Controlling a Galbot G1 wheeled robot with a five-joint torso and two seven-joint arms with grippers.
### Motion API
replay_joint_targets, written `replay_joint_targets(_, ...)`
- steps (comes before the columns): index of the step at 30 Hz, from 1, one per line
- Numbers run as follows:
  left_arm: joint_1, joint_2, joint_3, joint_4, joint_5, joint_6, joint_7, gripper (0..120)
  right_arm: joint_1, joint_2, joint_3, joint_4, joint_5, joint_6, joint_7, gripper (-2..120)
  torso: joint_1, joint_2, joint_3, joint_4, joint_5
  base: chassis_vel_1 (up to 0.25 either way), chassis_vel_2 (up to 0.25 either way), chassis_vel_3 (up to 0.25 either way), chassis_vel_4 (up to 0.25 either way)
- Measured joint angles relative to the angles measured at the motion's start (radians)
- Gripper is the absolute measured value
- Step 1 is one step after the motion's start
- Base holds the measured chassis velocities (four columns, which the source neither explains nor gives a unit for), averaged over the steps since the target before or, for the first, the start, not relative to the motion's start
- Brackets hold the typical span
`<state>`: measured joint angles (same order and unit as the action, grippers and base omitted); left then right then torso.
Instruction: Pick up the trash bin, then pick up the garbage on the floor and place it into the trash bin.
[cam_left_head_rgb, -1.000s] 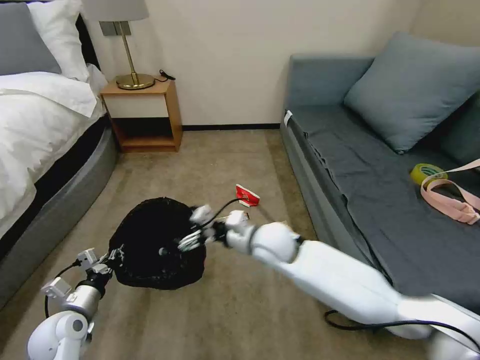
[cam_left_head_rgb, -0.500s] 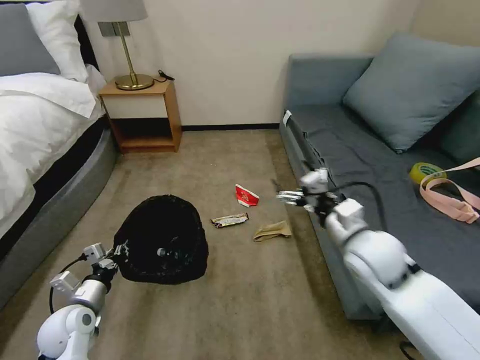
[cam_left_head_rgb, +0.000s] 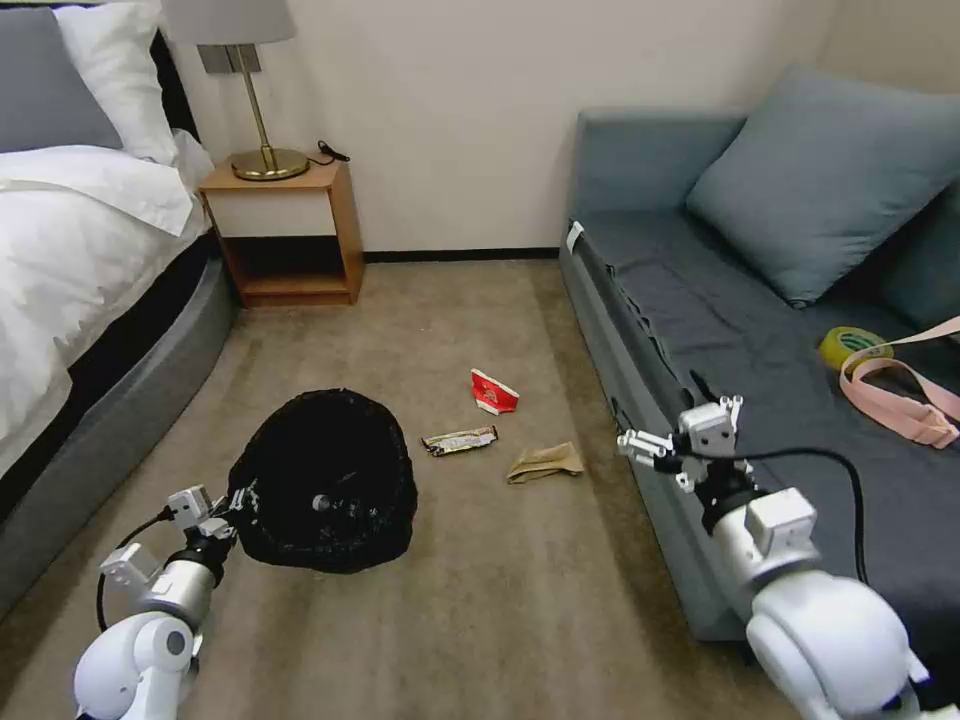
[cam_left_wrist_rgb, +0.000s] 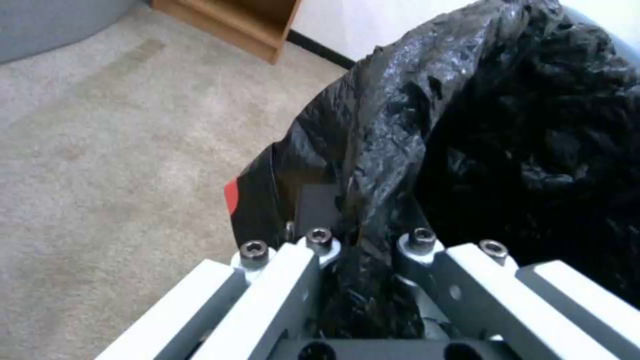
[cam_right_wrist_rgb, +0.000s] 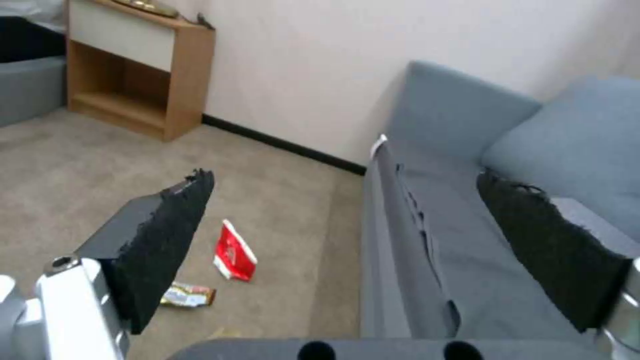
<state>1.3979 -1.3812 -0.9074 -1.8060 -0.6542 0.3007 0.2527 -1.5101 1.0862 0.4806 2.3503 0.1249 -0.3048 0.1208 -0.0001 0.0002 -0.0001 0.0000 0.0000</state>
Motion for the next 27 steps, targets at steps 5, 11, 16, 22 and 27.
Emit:
replay_joint_targets(5,0.005,0.016,-0.009,0.001,-0.004,-0.005,0.002,4,-0.023,0.048,0.000,0.007,-0.017,0.010,-0.026,100,0.000,0.000,0.000,0.0001,-0.0001,0.000,0.000,0.000,0.000)
replay_joint_targets(11,0.008,0.023,-0.025,0.003,-0.003,-0.011,-0.004,4,-0.034,0.076,-0.014,0.009,-0.016,0.010,-0.052,100,0.000,0.000,0.000,0.0000,0.0000,0.000,0.000,0.000,0.000)
replay_joint_targets(16,0.004,0.023,-0.036,0.017,0.017,-0.017,-0.005,4,-0.034,0.083,-0.022,0.002,-0.014,0.009,-0.062,100,0.000,0.000,0.000,0.0002,-0.0001,0.000,0.000,0.000,0.000)
replay_joint_targets(22,-0.012,0.028,-0.041,0.029,0.018,-0.018,-0.004,4,-0.026,0.073,-0.022,-0.006,-0.002,0.008,-0.063,100,0.000,0.000,0.000,0.0001,-0.0001,0.000,0.000,0.000,0.000)
replay_joint_targets(27,-0.028,0.029,-0.048,0.041,0.016,-0.018,-0.006,4,-0.016,0.081,-0.028,-0.018,0.000,0.008,-0.065,100,0.000,0.000,0.000,0.0001,0.0000,0.000,0.000,0.000,0.000)
